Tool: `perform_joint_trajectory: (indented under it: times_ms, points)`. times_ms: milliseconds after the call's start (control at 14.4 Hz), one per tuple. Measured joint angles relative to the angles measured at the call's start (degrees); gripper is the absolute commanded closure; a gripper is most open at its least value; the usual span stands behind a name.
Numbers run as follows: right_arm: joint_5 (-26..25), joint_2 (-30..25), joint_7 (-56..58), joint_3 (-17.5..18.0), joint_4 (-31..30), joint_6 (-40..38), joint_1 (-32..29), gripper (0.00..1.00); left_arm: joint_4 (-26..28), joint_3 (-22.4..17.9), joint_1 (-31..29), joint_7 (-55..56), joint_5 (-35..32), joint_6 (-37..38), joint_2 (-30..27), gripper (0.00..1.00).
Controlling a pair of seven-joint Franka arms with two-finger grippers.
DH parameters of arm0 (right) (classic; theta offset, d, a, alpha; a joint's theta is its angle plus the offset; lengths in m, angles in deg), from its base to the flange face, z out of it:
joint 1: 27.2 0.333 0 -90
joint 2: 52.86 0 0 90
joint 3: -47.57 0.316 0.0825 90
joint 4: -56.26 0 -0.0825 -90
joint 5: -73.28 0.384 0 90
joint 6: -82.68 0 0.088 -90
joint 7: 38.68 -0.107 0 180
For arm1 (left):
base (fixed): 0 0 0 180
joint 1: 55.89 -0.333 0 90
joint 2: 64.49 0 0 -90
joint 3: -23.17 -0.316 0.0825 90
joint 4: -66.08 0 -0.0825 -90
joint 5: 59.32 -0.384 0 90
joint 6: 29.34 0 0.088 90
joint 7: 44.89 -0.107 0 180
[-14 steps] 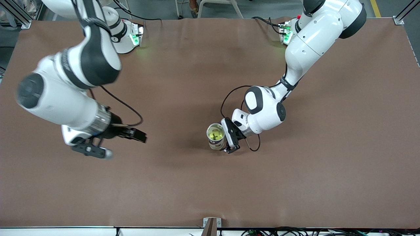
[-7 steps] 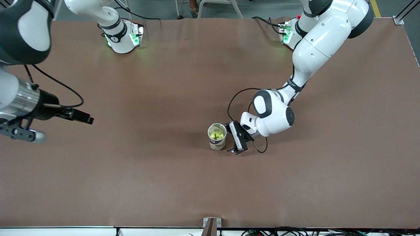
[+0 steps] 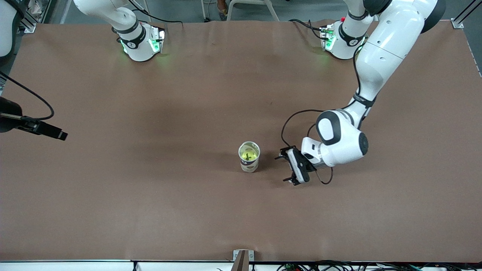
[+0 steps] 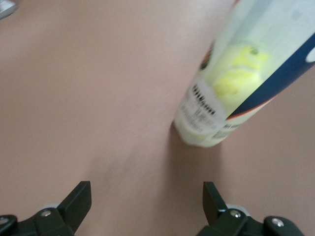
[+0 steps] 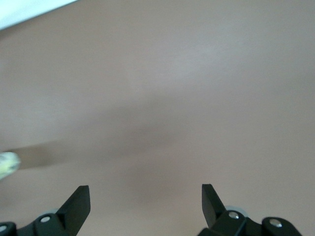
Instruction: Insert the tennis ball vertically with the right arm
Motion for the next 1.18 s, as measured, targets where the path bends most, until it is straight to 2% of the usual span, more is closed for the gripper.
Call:
perform_joint_trajectory:
  times_ms: [208,485,623,831,1038,1177]
  points:
    - [-6.5,-3.3,0.7,13.8,0.4,0.5,-9.8,0.00,-2.1,-2.5,-3.4,3.4,-1.2,5.3,-1.4,0.00]
    - [-8.9,-7.1,2.6,26.0,0.5,1.0,-22.4,0.00,-8.8,-7.4,-7.2,16.6,-8.4,16.1,-4.0,0.00]
    - [-10.3,-7.6,5.9,29.7,0.4,1.5,-27.3,0.00,-13.5,-8.2,-8.1,27.9,-12.8,21.4,-4.6,0.00]
    - [-12.1,-8.2,7.2,33.9,-1.3,5.1,-30.7,0.00,-16.8,-8.1,-7.7,48.2,-18.8,23.6,-6.4,0.00]
    - [-13.1,-11.5,7.6,35.1,-7.5,8.5,-30.8,0.00,-17.2,-8.0,-6.2,67.5,-28.8,26.3,-9.8,0.00]
    - [-13.2,-13.1,7.8,35.1,-9.6,8.6,-30.8,0.00,-17.4,-7.9,-5.3,78.7,-35.7,31.6,-12.9,0.00]
